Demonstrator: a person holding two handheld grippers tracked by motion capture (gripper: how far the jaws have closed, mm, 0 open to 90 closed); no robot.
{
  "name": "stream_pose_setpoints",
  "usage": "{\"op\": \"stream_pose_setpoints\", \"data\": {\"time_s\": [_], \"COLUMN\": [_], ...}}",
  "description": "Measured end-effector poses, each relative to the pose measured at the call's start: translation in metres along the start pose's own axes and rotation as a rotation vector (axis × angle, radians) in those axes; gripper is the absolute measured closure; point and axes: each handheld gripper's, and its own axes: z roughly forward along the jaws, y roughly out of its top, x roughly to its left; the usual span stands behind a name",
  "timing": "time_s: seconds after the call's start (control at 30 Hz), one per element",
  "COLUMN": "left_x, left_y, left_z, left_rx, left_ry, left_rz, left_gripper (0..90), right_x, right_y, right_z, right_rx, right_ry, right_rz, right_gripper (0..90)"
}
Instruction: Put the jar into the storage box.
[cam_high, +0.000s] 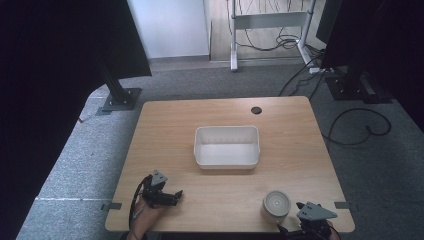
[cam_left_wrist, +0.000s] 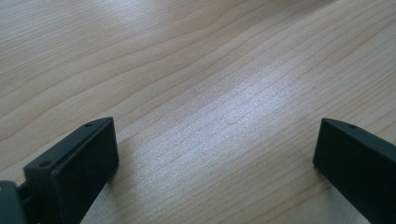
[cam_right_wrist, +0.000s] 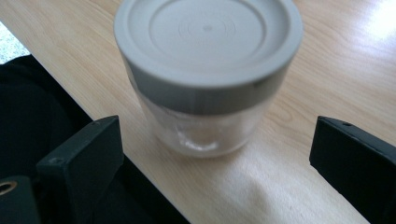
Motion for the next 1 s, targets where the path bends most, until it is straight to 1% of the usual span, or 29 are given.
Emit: {"op": "stream_pose_setpoints", "data": {"time_s": [0.33, 1.0], "left_x": [0.000, 0.000], "left_y": [0.000, 0.000], "left_z": [0.000, 0.000], "left_rx": [0.000, 0.000], "left_ry": [0.000, 0.000], "left_rz": [0.000, 0.000], "left_gripper": [0.0, 0.0], "right_x": [0.000, 0.004], "right_y": [0.009, 0.021], "right_z": [0.009, 0.030], "right_rx": [-0.009, 0.003], "right_ry": [0.002, 0.014], "right_rz": [-0.009, -0.034], "right_gripper": [2.4, 4.2]}}
